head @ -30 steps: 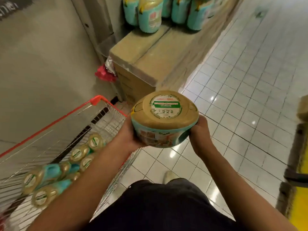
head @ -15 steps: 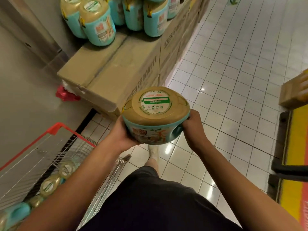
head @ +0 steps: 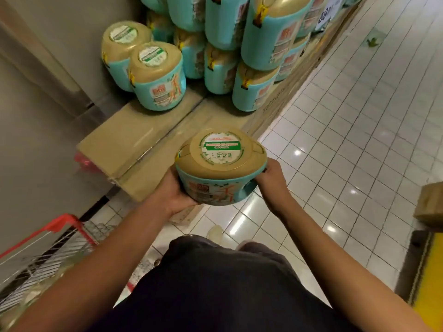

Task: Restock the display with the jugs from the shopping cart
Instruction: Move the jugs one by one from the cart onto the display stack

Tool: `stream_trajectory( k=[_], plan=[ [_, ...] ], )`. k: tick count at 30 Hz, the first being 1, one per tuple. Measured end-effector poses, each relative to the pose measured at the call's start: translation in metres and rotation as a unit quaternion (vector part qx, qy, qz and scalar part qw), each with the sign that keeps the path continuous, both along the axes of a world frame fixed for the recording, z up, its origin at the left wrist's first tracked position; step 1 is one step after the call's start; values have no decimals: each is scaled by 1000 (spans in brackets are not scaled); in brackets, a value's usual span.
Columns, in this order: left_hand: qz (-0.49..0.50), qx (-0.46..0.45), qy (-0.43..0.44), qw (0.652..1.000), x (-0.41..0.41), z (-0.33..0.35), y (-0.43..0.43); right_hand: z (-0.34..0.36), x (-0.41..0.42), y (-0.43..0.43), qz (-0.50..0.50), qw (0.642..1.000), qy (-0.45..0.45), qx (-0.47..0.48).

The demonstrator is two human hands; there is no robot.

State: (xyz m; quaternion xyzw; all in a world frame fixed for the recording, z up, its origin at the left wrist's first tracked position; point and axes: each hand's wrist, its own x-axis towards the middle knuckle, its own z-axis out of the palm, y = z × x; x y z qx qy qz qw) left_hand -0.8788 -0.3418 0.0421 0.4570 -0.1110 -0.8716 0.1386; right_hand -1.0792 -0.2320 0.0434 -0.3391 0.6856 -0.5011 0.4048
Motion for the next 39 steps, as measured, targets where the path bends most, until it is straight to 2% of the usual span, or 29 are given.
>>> stream_trajectory(
  k=[5, 8, 12, 15, 17, 21, 25, 27, 30, 34, 37, 39],
  plan=[
    [86, 15, -23, 996, -13, -8, -42, -15, -25, -67, 69, 997, -25, -11],
    [113, 20, -82, 990, -14, -17, -63, -25, -40, -109, 151, 989, 0, -13],
    [142, 26, -154, 978, -16, -21, -80, -35, -57, -163, 282, 955, 88, 3],
    [177, 13, -185, 967, -25, -21, -84, -39, -68, -188, 349, 933, 89, -12],
    [220, 6, -187, 957, -35, -24, -83, -43, -77, -204, 362, 929, 74, -11],
    [294, -10, -208, 933, -62, -27, -79, -58, -94, -228, 363, 923, 125, -1],
    [325, -30, -240, 914, -82, -29, -76, -70, -101, -224, 377, 921, 100, -16],
    [344, -23, -247, 906, -87, -31, -74, -75, -106, -222, 377, 924, 55, -15],
    [347, -25, -243, 906, -88, -37, -73, -76, -114, -216, 348, 929, -128, 18],
    [347, -29, -232, 908, -90, -43, -77, -78, -109, -205, 229, 935, -251, 102],
    [356, -30, -226, 906, -96, -39, -91, -73, -104, -208, 168, 905, -357, 159],
    [358, -31, -222, 906, -99, -36, -103, -67, -98, -212, 157, 885, -398, 184]
  ],
)
